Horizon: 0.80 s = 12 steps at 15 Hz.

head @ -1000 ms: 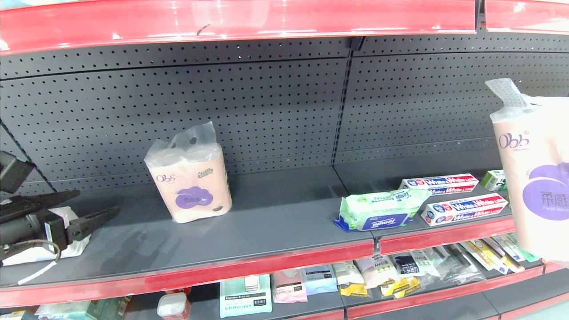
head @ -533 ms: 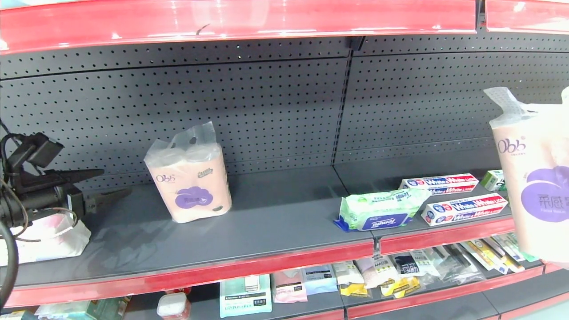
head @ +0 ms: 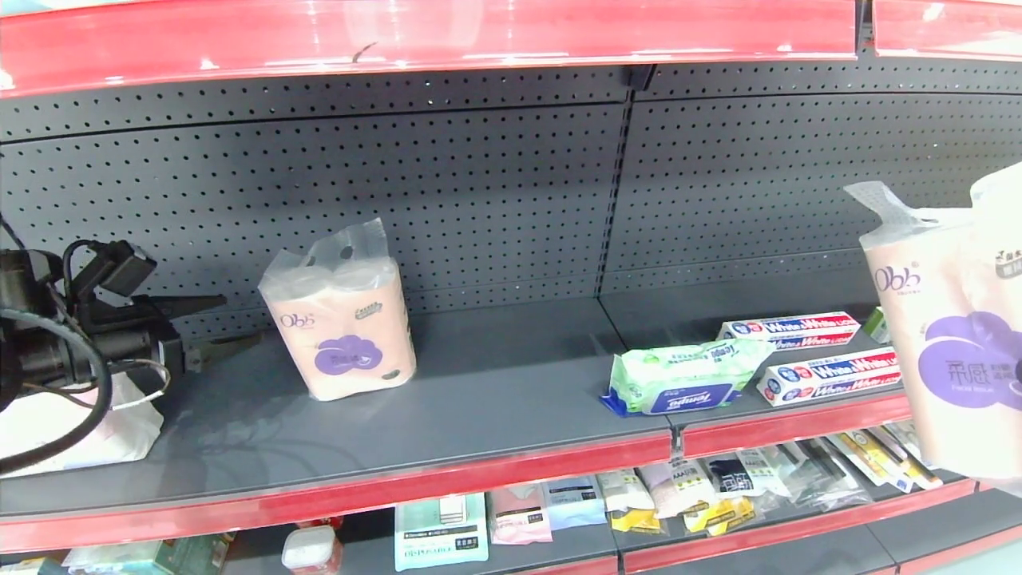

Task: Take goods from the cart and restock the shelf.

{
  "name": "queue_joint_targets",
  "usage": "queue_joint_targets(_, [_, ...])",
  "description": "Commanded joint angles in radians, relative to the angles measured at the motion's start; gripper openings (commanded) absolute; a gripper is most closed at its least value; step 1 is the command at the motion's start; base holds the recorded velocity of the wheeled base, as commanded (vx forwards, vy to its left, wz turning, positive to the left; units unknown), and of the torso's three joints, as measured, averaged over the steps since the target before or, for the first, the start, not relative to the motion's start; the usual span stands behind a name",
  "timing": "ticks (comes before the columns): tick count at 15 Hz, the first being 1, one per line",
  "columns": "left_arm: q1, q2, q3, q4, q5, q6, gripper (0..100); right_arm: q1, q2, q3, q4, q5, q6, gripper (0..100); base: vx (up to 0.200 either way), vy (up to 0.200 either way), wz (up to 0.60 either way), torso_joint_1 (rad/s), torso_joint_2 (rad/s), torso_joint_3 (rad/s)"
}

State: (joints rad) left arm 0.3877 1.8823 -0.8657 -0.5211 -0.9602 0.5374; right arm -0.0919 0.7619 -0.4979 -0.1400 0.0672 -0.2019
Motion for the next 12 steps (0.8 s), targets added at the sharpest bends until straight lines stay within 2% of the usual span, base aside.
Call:
queue_joint_targets(1, [-0.016, 0.058, -0.050, 0.004, -0.015, -0.002, 100, 0.000, 0.011, 0.002, 0.000, 0.000, -0.002, 0, 0.000, 0.000, 0.00, 0.000, 0.00, 0.000])
queue_joint_targets(8, [-0.064, 0.075, -0.055, 0.003, -0.061, -0.011, 100, 0.000, -0.001, 0.013, -0.001, -0.020, -0.027, 0, 0.000, 0.000, 0.00, 0.000, 0.00, 0.000])
queue_joint_targets(12, [-0.122, 0.098, -0.065, -0.005, -0.061, -0.014, 100, 0.000, -0.003, 0.018, -0.003, -0.020, -0.034, 0, 0.000, 0.000, 0.00, 0.000, 0.00, 0.000])
